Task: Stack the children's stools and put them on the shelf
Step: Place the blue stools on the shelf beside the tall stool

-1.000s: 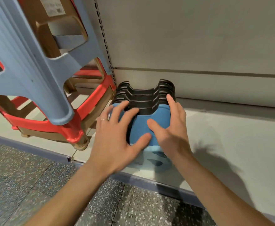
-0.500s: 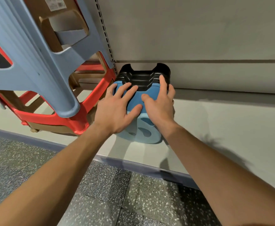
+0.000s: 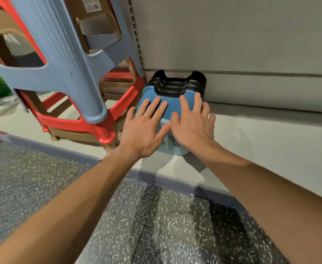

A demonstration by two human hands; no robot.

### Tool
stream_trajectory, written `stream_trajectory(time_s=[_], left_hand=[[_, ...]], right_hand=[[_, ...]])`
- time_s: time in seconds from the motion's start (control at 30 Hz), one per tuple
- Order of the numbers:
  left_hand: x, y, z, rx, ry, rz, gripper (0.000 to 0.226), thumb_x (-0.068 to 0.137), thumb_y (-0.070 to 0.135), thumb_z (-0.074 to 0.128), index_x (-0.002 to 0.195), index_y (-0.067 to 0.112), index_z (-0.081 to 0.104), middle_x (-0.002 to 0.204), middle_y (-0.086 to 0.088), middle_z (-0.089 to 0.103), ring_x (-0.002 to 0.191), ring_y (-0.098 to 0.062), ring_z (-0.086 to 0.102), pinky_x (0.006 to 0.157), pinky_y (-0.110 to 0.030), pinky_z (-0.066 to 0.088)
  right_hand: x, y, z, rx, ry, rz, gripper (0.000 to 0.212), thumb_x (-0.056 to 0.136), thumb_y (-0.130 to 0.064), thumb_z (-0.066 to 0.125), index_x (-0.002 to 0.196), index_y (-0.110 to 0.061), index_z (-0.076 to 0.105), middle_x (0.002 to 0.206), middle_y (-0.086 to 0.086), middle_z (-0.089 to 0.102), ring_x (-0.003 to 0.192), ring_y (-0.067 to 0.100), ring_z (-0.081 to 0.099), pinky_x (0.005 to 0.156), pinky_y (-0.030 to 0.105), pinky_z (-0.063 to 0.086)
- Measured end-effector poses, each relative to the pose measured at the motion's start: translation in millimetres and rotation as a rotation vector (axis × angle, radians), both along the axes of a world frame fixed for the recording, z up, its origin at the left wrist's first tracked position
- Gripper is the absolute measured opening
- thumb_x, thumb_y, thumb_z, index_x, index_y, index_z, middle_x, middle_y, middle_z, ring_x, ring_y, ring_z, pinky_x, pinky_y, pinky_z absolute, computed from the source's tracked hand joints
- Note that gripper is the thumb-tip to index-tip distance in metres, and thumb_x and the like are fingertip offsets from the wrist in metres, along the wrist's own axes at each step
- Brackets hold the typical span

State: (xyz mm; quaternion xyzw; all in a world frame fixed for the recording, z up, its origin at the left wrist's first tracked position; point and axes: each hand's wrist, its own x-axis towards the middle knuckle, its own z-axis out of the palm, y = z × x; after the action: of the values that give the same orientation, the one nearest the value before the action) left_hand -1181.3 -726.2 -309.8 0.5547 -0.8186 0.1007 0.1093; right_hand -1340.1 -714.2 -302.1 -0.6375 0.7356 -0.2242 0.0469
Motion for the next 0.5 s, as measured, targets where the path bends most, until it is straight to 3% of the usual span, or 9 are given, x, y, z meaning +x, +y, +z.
stream_trajectory(time_s=[0.23,0.4,0.5], left_hand=[[12.5,131.4,-43.2,0.106,0.025,0.015,0.075,0.098,0.057,0.019,0.168,0.029,0.017,0.178,0.005,0.009,0.164,-0.022,0.010,0.127,-0.056,0.019],[20.7,244.2,-44.2,0.186,-0.041,0.073,0.087,0.087,0.057,0.010,0.168,0.025,0.016,0.178,0.003,0.004,0.164,-0.024,0.007,0.129,-0.053,0.015],[38.9,313.7,-38.5,0.202,-0.128,0.096,0.087,0.087,0.057,0.018,0.168,0.025,0.016,0.178,0.003,0.005,0.164,-0.023,0.010,0.129,-0.053,0.018]], right_hand=[[19.7,143.2,-40.5,-0.063,0.042,0.212,0.064,0.099,-0.043,0.041,0.160,-0.029,0.023,0.171,0.010,0.005,0.154,0.039,0.008,0.120,0.061,0.015],[42.5,247.8,-67.2,-0.005,-0.064,0.285,0.064,0.098,-0.043,0.043,0.158,-0.030,0.024,0.170,0.012,0.008,0.152,0.041,0.011,0.120,0.064,0.015],[52.4,313.5,-75.3,0.064,-0.143,0.319,0.066,0.099,-0.045,0.042,0.159,-0.030,0.022,0.171,0.011,0.007,0.153,0.041,0.008,0.120,0.065,0.012]])
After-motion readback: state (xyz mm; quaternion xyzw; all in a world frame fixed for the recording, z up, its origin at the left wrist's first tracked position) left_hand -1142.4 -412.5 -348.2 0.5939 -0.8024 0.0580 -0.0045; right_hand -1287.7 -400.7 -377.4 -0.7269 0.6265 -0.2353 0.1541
